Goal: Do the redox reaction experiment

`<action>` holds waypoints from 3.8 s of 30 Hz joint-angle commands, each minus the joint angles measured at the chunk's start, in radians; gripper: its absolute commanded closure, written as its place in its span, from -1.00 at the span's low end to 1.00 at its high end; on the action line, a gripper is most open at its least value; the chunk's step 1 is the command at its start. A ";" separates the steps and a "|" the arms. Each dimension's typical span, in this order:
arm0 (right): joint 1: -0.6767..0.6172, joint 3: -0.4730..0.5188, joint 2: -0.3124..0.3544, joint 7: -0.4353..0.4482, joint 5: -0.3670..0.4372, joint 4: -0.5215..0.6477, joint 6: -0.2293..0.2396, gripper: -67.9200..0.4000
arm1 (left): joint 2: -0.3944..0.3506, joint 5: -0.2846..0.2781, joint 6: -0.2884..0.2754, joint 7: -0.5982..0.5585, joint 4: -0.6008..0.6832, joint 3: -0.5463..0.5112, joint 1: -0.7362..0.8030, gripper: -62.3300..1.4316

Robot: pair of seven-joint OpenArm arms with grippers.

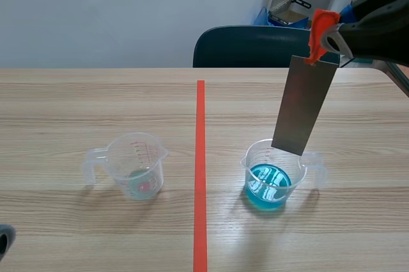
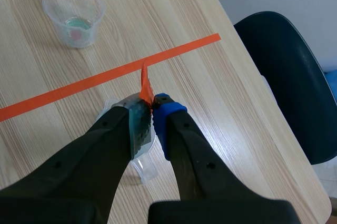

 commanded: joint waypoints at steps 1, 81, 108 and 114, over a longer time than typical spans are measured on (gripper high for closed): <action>0.014 0.007 0.006 0.015 0.004 0.000 -0.003 0.96 | 0.003 -0.003 -0.002 -0.013 0.017 -0.001 0.003 -1.00; 0.014 0.007 0.009 0.016 0.031 0.000 0.005 0.96 | 0.006 0.159 0.010 0.040 -0.511 0.813 -1.107 0.88; 0.014 0.007 0.009 0.023 0.031 0.000 0.023 0.96 | 0.252 0.220 0.054 0.068 -0.846 1.128 -1.474 0.88; 0.014 0.007 0.009 0.023 0.031 0.000 0.023 0.96 | 0.255 0.237 0.053 0.063 -0.847 1.144 -1.474 0.88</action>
